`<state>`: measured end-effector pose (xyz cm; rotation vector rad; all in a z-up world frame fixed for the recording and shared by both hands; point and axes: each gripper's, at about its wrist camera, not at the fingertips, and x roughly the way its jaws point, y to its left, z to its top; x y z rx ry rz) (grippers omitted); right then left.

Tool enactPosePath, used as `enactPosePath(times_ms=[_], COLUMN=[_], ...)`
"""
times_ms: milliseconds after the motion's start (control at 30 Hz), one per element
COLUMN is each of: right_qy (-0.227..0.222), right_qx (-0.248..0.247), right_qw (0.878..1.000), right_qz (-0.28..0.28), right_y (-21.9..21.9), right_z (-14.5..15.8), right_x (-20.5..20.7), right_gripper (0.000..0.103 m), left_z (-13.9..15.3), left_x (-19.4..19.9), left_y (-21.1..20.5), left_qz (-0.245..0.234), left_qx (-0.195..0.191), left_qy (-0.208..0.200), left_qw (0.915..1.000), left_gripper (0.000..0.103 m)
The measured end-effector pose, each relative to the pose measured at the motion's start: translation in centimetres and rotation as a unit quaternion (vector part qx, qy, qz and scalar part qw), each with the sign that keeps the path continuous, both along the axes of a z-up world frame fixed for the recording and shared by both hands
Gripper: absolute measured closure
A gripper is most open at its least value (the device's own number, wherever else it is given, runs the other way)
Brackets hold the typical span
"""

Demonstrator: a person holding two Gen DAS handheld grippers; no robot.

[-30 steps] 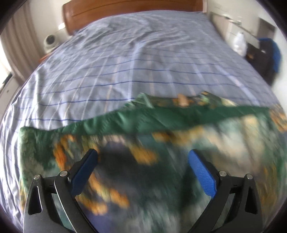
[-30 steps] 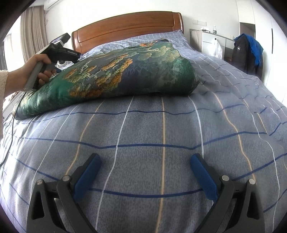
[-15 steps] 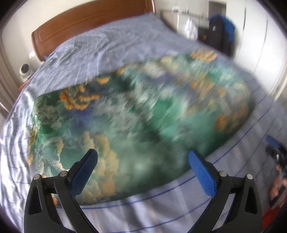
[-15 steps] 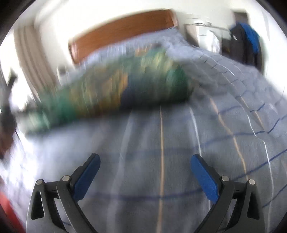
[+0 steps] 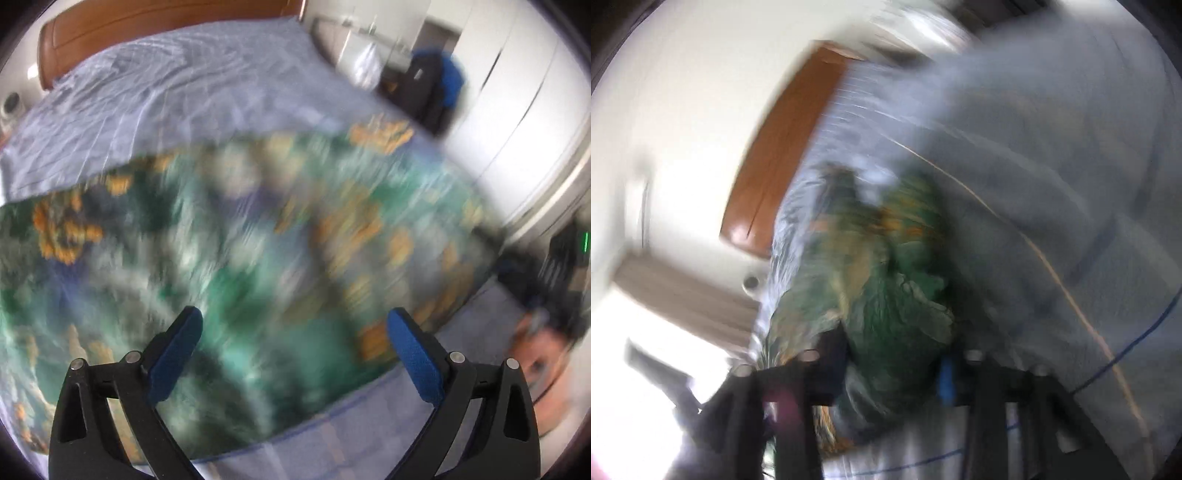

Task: Fold large clothes
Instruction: 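Grasp the folded jacket edge with the left tool while the right tool grasps and lifts, then fold the lifted green jacket over onto itself with both tools and lower it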

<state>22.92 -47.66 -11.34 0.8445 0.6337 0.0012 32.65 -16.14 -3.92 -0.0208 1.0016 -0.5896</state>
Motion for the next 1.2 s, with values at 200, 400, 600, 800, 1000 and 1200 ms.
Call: enactPosePath(times_ms=[200,400,600,800,1000,1200], right_qy=[-0.114,-0.153,-0.175,-0.19,-0.196,-0.157], right_qx=[-0.299,-0.452,-0.555,-0.571,-0.369,-0.258], right_qw=[0.942,0.863,0.784,0.761,0.858,0.918], right_qz=[0.099,0.167,0.215,0.242,0.298,0.257], right_y=[12.7,22.0,29.0,31.4,28.6,23.8], right_z=[9.1,10.0,8.6,7.8,11.0,12.4], right_x=[-2.7,-3.7,-4.6,-5.7,-7.1,-3.2], right_gripper=[0.074,0.075,0.077,0.076,0.046,0.047], left_z=[6.8,7.6,6.3,5.6,6.8,4.4], left_x=[2.6,2.8,1.8,2.1,1.9,3.4], left_y=[-3.6,-5.9,-5.9,-2.6,4.3,13.3], left_qz=[-0.089,-0.097,-0.064,-0.019,-0.011,0.035], left_qx=[-0.077,-0.035,0.063,0.07,0.018,-0.043], left_qy=[0.038,0.045,0.027,0.053,0.038,0.061], left_qw=[0.9923,0.9937,0.9956,0.9959,0.9991,0.9966], left_gripper=[0.002,0.002,0.002,0.069,0.073,0.072])
